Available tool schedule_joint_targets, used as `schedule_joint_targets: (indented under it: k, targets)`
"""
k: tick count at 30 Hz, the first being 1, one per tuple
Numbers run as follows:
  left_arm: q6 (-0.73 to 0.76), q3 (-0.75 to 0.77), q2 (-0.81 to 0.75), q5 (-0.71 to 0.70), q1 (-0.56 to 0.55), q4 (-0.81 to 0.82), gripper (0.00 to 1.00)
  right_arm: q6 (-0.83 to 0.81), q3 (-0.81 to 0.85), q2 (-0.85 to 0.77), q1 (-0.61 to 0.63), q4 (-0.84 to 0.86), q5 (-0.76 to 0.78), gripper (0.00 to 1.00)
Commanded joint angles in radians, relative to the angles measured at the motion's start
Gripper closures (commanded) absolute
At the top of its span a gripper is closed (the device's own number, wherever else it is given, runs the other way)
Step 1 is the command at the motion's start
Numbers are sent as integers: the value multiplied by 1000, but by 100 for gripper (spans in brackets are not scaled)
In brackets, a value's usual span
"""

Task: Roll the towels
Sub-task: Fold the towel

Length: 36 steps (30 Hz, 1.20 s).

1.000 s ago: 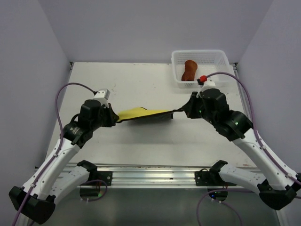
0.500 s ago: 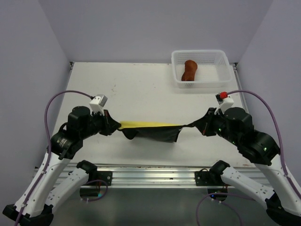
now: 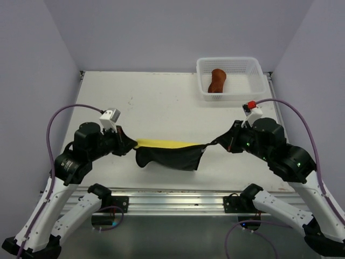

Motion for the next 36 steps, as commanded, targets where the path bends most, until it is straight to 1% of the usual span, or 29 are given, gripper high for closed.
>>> schedule_joint_targets:
  k: [1, 6, 8, 10, 11, 13, 15, 16, 19, 22, 23, 26, 27, 28, 31, 32, 36]
  targets:
    - [-21, -37, 15, -50, 1, 42, 100, 30, -20, 52, 0, 91, 27, 100]
    - [-16, -62, 97, -151, 1, 115, 100, 32, -16, 162, 0, 175, 93, 100]
    - [1, -59, 158, -211, 1, 147, 100, 27, -8, 218, -1, 209, 146, 100]
    - [16, -50, 225, -242, 1, 185, 100, 22, 12, 253, 0, 229, 184, 100]
    - [33, -45, 251, -268, 1, 199, 100, 9, 19, 297, -3, 247, 197, 100]
    - [48, -25, 305, -277, 1, 242, 100, -4, 52, 348, -3, 261, 237, 100]
    - [65, -4, 393, -314, 3, 275, 100, -16, 85, 418, -4, 282, 272, 100]
    - [70, 22, 446, -317, 4, 285, 100, -17, 98, 442, -7, 289, 280, 100]
    - [90, 64, 524, -315, 21, 340, 100, -34, 147, 526, -26, 322, 294, 100]
    - [103, 107, 592, -288, 73, 384, 100, -45, 211, 618, -70, 339, 247, 100]
    - [108, 116, 607, -236, 89, 394, 100, -53, 228, 638, -93, 338, 236, 100]
    - [129, 166, 644, -185, 139, 406, 100, -80, 282, 673, -112, 339, 230, 100]
    - [136, 192, 652, -153, 150, 406, 100, -91, 300, 672, -113, 338, 228, 100]
    - [145, 203, 651, -153, 152, 405, 100, -99, 309, 669, -112, 333, 227, 100]
    - [182, 237, 635, -49, 156, 398, 100, -129, 340, 632, -113, 306, 182, 100]
    - [200, 239, 625, 6, 155, 398, 100, -142, 343, 618, -112, 289, 149, 100]
    - [231, 204, 545, 85, 155, 383, 100, -180, 314, 511, -112, 247, 45, 100]
